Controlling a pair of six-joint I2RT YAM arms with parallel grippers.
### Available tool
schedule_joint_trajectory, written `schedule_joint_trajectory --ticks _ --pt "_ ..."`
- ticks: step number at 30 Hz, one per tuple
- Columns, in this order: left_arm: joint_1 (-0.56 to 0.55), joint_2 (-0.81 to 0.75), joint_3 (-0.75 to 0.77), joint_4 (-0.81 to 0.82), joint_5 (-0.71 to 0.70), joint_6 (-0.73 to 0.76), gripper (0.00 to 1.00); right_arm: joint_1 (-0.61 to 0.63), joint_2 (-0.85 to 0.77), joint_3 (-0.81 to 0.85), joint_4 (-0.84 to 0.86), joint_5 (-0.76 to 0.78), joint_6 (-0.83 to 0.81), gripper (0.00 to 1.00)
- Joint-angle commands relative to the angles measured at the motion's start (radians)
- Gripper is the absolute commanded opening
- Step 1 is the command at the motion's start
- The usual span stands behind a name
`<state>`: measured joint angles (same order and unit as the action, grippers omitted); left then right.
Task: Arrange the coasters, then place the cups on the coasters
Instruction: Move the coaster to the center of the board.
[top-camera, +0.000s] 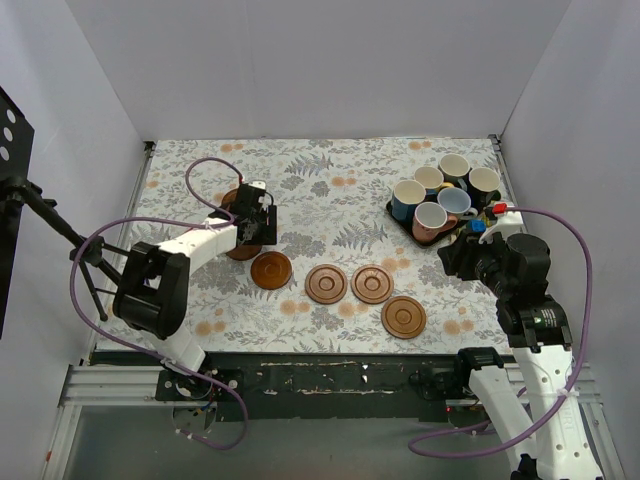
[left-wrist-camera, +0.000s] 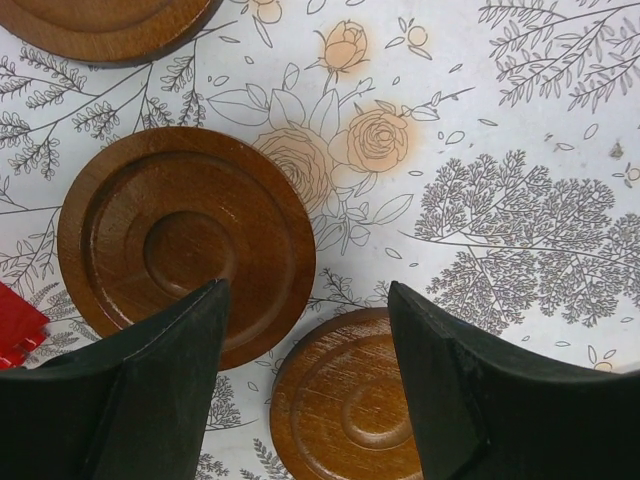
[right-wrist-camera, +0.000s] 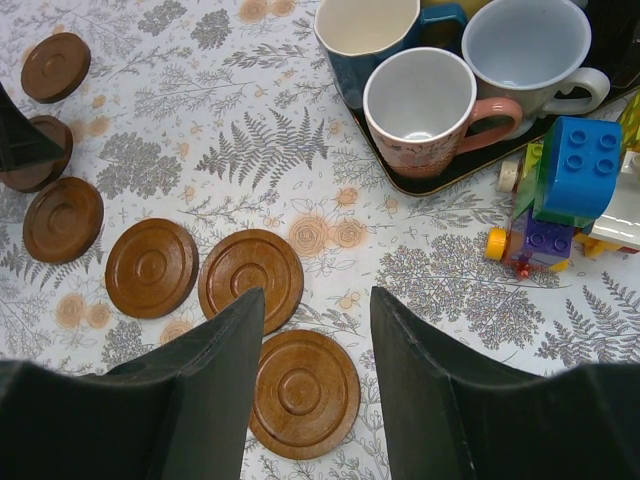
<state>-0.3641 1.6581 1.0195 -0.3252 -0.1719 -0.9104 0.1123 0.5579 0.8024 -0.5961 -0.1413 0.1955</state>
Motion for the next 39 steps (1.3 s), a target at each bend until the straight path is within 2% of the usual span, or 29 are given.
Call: schedule_joint_trajectory --ticks 1,15,22,39 --pt "-0.001 -0.004 0.014 -0.008 -0.035 0.016 0.64 0.001 -0.007 0.004 0.042 -0.017 -0.001 0.55" --pt "-0.001 0.114 0.099 -0.021 -0.115 0.045 0.55 0.001 -0.010 -0.012 0.061 -0.032 0.012 0.52" --pt "-0.001 0.123 0.076 -0.026 -0.146 0.047 0.51 0.001 -0.019 -0.012 0.048 -0.014 0.002 0.52" --pt "0.043 0.163 0.090 -0.026 -0.127 0.062 0.44 0.000 -0.023 -0.020 0.051 -0.014 0.004 0.52"
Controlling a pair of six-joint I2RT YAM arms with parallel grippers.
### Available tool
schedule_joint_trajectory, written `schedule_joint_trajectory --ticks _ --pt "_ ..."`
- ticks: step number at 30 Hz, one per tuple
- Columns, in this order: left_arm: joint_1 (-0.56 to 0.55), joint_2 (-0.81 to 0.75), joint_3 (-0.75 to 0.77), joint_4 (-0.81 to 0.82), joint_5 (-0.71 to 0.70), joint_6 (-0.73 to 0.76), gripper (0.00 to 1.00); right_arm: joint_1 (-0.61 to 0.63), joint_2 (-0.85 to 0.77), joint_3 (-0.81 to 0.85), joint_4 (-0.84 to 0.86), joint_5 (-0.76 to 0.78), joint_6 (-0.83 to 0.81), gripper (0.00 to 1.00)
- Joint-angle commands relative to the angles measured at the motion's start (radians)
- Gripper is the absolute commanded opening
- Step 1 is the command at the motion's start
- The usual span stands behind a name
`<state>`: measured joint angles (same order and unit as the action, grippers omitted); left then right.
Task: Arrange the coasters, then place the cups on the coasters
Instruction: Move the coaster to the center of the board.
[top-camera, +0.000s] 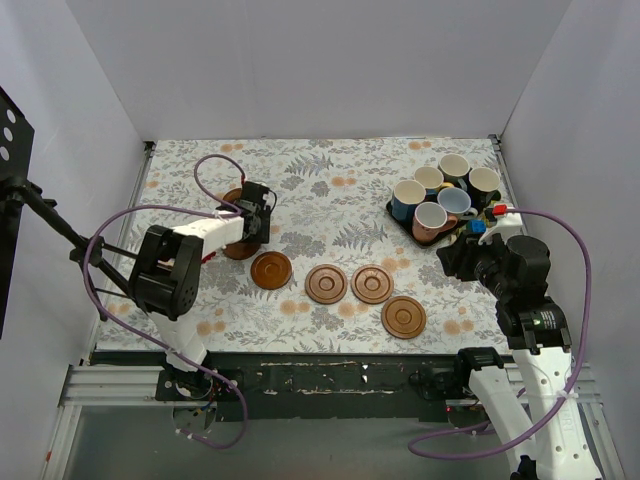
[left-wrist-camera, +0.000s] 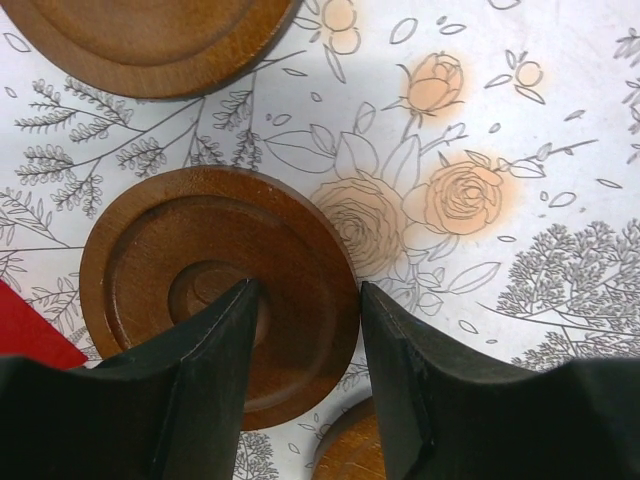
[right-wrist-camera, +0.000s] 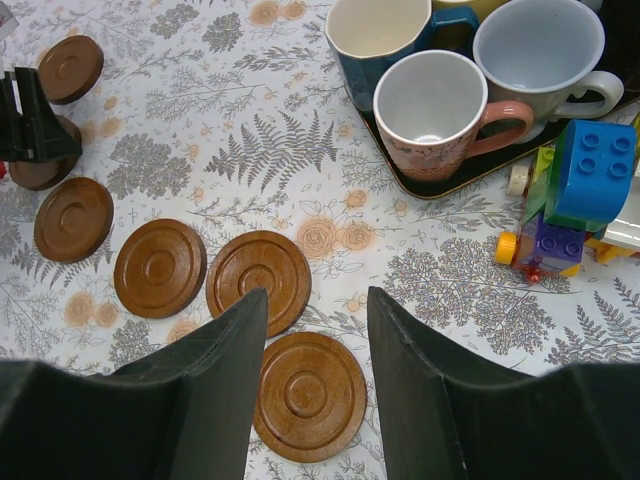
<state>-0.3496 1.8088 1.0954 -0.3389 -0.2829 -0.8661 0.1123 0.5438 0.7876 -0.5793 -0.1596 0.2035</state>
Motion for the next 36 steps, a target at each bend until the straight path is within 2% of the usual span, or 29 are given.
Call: schedule_joint_trajectory --ticks 1,4,9,29,36 --pt "0.029 0.012 0.015 -0.012 -0.010 0.018 0.44 0.000 -0.005 -0.005 0.035 0.005 -0.003 0.52" --pt "0.043 0.017 0.018 -0.012 -0.016 0.024 0.44 0.001 -0.002 -0.005 0.033 0.003 -0.004 0.52" --pt "0.060 0.011 0.011 0.014 0.062 0.041 0.43 0.001 -0.005 -0.008 0.042 0.002 0.002 0.52" --pt "0.060 0.064 0.058 0.020 0.007 0.055 0.43 0.000 -0.012 -0.005 0.027 0.019 -0.009 0.52" --pt "0.060 0.046 0.055 0.031 0.020 0.061 0.49 0.000 -0.007 -0.004 0.029 0.017 -0.009 0.52"
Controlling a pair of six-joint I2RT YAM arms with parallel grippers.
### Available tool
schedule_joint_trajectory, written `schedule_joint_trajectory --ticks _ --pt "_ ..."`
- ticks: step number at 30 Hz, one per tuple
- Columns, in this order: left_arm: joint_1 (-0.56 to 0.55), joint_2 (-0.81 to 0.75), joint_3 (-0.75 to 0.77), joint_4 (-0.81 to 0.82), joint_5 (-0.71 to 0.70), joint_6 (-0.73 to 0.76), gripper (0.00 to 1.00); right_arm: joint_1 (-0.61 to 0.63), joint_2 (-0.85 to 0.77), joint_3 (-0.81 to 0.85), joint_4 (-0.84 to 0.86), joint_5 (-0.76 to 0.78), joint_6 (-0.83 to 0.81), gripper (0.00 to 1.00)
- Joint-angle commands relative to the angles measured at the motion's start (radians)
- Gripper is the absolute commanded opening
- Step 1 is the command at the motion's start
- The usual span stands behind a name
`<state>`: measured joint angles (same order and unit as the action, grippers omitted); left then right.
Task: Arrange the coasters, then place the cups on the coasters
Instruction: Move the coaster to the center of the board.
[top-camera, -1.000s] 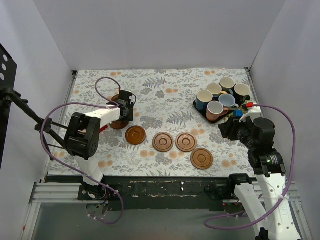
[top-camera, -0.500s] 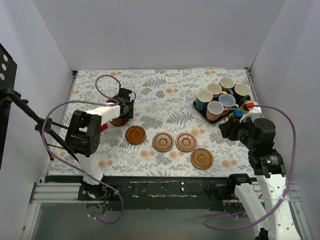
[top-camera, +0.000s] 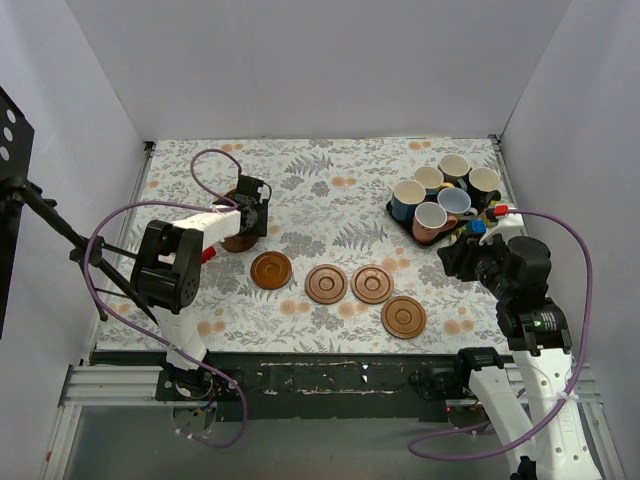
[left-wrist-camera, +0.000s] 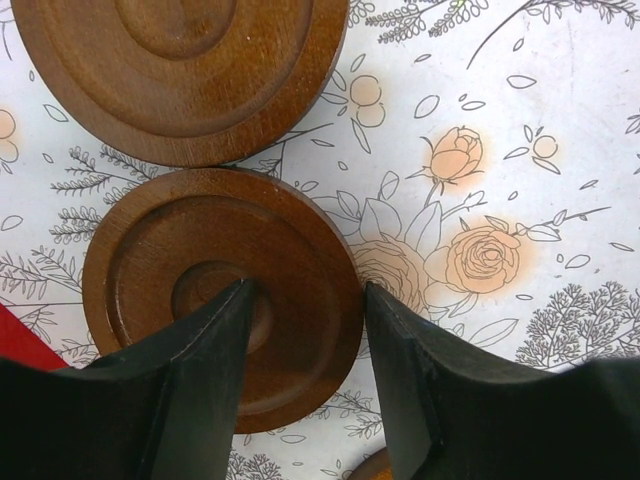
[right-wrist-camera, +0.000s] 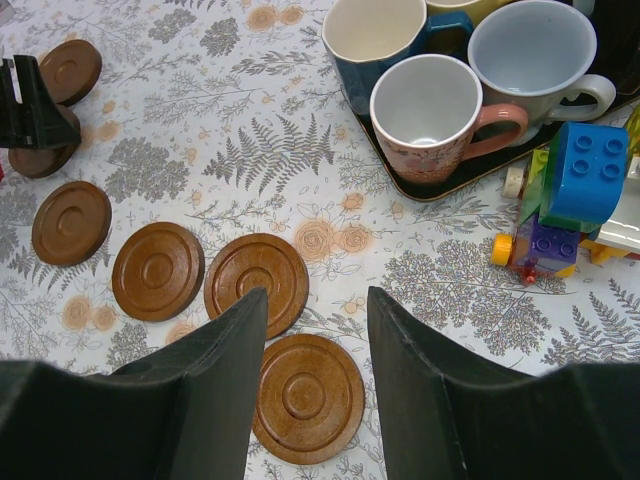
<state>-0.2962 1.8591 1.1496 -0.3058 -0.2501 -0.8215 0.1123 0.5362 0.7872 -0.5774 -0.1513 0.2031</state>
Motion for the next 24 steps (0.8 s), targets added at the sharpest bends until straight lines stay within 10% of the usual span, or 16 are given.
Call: schedule_joint_trajectory --ticks 1,24 --pt "0.006 -0.012 -0.001 -0.003 -0.006 0.018 0.51 0.000 0.002 -0.003 0.027 0.009 -0.008 0.52" --pt "0.000 -0.504 -0.185 0.243 0.167 0.004 0.68 0.001 0.019 0.007 0.037 0.022 0.002 0.55"
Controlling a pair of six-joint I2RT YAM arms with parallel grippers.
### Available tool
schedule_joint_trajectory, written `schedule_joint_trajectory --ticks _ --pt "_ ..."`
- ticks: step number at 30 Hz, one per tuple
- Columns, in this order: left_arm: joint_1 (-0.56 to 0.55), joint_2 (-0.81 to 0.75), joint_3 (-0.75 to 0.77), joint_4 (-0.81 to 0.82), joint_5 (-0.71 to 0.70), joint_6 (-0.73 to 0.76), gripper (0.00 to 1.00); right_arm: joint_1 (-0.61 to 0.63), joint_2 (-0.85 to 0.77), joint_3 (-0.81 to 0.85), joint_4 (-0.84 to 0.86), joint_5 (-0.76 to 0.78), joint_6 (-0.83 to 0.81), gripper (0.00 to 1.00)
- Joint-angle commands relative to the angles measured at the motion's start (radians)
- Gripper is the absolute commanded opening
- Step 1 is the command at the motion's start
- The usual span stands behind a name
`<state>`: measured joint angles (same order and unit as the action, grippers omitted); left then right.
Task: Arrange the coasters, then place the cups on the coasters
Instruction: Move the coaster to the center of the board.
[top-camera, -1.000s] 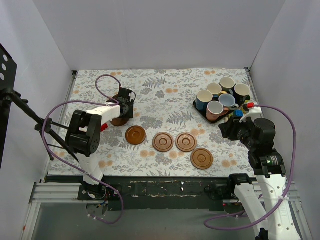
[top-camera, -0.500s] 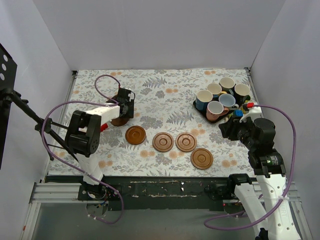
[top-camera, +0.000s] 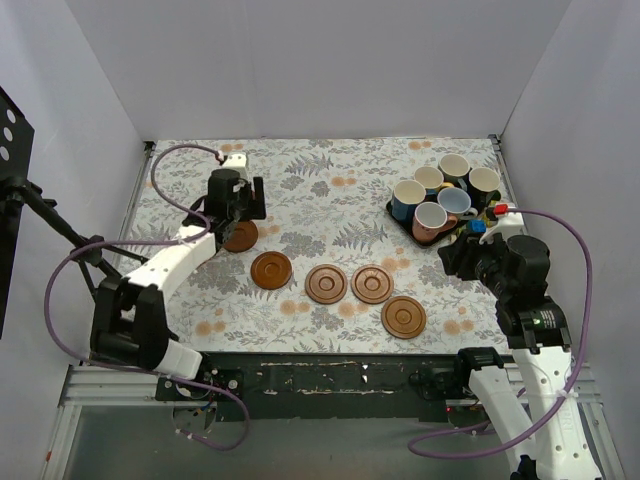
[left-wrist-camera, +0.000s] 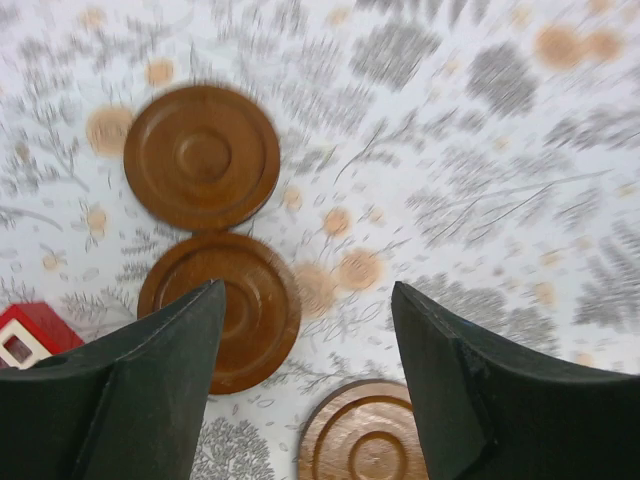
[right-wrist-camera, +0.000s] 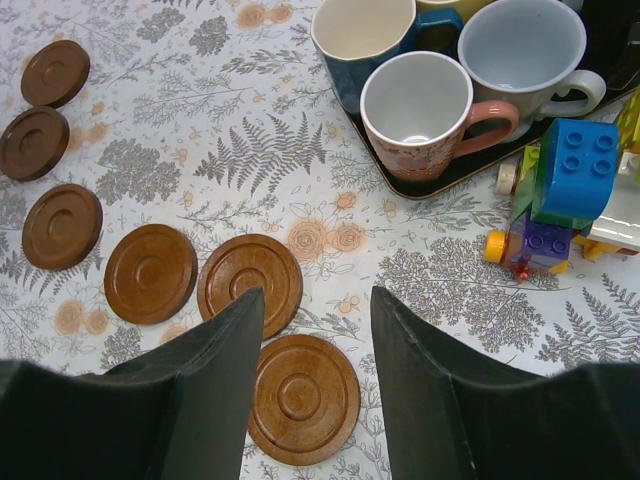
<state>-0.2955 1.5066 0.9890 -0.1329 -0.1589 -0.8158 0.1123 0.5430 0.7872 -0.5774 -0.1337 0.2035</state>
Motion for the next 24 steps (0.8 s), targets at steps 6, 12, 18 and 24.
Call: schedule_joint_trajectory --ticks 6,12,18,24 --pt "-0.063 -0.339 -0.087 -0.112 0.076 -0.097 0.69 0.000 0.032 0.014 0.057 0.006 -0.006 0.55" --pt "-0.169 -0.482 -0.191 -0.261 0.024 -0.258 0.67 0.000 0.061 0.001 0.108 0.049 -0.022 0.55" --pt "-0.286 -0.453 -0.257 -0.287 -0.066 -0.354 0.65 0.000 0.081 0.024 0.134 0.039 -0.027 0.55" --pt "-0.421 -0.333 -0.227 -0.251 -0.154 -0.418 0.65 0.000 0.051 0.023 0.100 0.068 -0.039 0.55"
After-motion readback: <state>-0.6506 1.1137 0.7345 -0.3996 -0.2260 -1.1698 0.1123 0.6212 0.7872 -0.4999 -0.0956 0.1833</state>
